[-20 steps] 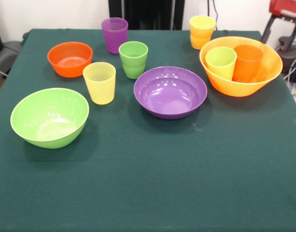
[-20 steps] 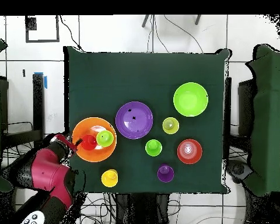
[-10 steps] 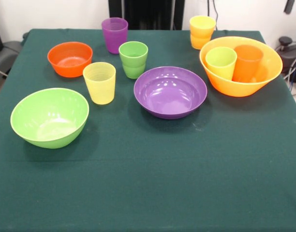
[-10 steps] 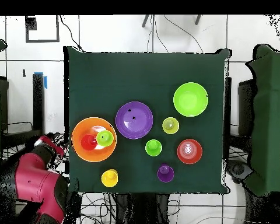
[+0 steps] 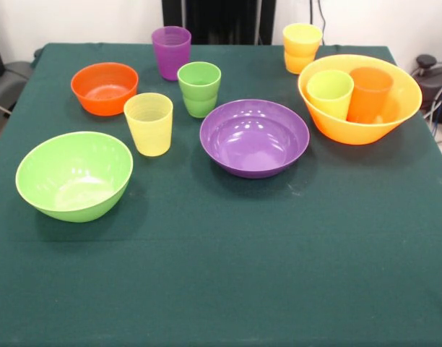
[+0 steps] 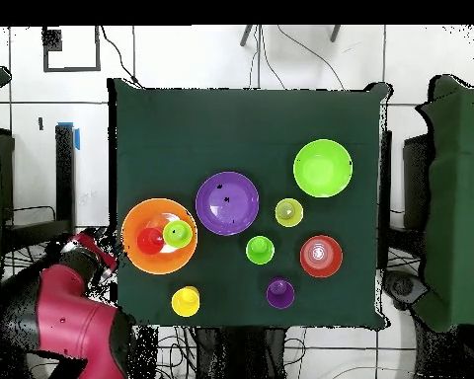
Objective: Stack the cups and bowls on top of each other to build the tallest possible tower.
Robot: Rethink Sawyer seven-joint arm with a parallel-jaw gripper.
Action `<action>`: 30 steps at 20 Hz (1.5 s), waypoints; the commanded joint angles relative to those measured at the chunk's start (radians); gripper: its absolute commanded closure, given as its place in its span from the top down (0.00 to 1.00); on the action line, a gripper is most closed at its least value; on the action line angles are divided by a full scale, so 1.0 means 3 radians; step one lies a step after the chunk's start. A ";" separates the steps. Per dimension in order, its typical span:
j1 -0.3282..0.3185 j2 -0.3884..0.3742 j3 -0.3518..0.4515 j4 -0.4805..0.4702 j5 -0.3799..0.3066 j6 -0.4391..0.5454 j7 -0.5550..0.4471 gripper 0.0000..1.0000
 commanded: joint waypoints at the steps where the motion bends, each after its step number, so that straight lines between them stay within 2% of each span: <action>1: -0.0307 -0.0172 0.0570 0.0573 -0.0383 -0.0087 0.0039 1.00; 6: -0.0538 -0.0245 0.0852 0.0837 -0.0549 -0.0464 0.0057 1.00; 8: -0.0601 -0.0232 0.0902 0.0892 -0.0669 -0.0603 0.0078 1.00; 13: -0.0918 -0.0275 0.1187 0.1129 -0.0997 -0.0930 0.0149 1.00; 23: -0.1317 -0.0185 0.1448 0.1327 -0.1524 -0.1327 0.0336 1.00; 30: -0.1494 -0.0153 0.1541 0.1380 -0.1760 -0.1422 0.0381 1.00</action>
